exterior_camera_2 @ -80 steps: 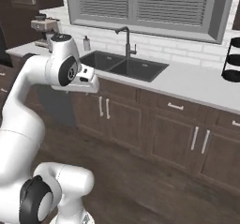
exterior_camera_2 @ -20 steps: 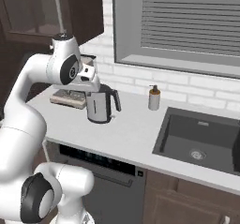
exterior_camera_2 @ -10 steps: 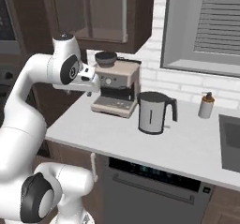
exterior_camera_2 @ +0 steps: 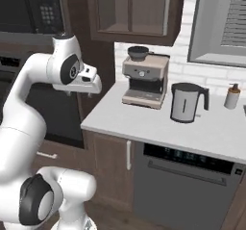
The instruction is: Navigate to the oven.
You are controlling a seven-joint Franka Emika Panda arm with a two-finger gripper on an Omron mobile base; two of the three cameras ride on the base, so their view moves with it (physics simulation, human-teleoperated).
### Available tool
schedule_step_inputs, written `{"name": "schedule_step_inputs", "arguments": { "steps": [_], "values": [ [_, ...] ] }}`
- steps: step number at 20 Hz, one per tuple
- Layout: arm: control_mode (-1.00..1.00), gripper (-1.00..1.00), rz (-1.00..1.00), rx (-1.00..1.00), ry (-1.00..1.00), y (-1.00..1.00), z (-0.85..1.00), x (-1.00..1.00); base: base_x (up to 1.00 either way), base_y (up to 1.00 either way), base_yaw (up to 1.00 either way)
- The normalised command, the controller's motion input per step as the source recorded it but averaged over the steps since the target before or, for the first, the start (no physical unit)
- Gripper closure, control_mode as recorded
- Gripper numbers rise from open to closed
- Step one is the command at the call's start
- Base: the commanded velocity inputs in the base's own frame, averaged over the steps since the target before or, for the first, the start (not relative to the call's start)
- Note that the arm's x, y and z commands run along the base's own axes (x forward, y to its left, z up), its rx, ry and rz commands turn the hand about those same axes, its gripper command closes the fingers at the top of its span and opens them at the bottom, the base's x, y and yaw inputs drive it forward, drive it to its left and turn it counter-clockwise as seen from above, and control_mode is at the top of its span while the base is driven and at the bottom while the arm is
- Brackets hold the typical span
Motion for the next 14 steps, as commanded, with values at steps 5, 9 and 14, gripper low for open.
{"name": "schedule_step_inputs", "arguments": {
  "steps": [5,9,14],
  "values": [
    [1.00,-1.00,0.00,0.00,0.00,0.00,0.00,0.00,-0.12,0.47,-0.02],
    [1.00,-1.00,0.00,0.00,0.00,0.00,0.00,0.00,0.00,1.00,0.00],
    [1.00,-1.00,0.00,0.00,0.00,0.00,0.00,0.00,0.01,0.94,0.00]
  ]
}}
